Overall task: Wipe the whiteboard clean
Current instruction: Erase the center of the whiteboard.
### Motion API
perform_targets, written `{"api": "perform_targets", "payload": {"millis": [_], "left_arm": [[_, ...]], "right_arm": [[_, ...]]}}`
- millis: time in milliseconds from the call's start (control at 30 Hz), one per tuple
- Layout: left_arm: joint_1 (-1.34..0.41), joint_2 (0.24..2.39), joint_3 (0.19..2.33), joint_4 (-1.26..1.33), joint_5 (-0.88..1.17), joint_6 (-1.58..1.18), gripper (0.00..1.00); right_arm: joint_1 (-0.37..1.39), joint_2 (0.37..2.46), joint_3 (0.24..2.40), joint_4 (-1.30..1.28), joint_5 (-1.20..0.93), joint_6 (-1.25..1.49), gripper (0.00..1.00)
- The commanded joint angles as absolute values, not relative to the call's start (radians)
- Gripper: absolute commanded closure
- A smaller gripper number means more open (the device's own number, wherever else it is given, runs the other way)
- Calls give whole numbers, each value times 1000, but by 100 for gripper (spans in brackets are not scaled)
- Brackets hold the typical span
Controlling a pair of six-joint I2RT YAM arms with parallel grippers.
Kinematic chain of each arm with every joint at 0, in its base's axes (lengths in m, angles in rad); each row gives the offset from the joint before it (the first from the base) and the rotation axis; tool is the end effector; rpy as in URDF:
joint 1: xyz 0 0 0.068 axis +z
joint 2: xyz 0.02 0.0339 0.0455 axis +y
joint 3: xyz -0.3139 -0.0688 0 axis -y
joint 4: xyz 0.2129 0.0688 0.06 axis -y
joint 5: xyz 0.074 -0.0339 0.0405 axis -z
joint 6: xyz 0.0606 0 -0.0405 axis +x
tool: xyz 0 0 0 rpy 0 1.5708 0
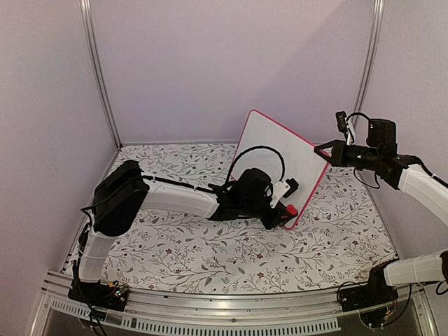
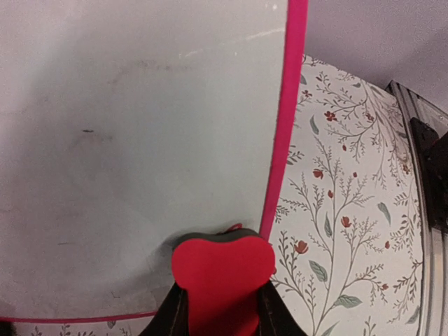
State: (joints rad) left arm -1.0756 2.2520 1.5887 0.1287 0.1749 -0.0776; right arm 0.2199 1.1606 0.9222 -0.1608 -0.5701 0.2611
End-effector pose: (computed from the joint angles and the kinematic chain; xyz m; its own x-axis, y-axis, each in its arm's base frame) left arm 0.2461 -0.4779 0.2054 -0.3141 0.4209 -0.8510 0.9160 0.3700 -0.1551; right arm 0.2184 0.0823 0.3608 -0.5391 0.1022 -0.8360 -0.5483 0.7108 0.4405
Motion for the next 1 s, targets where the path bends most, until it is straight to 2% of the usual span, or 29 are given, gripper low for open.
{"api": "perform_targets", "payload": {"millis": [0, 467, 967], "left_arm": [[-1076, 2231, 1659, 328, 115, -57, 100], [-1076, 2202, 1621, 343, 69, -47, 100], [-1105, 2298, 1434, 317, 30, -110, 100]], "right_arm": [[253, 1197, 877, -332, -652, 288, 100], [254, 1202, 882, -337, -649, 284, 100], [254, 1188, 904, -362, -637, 281, 100]]}}
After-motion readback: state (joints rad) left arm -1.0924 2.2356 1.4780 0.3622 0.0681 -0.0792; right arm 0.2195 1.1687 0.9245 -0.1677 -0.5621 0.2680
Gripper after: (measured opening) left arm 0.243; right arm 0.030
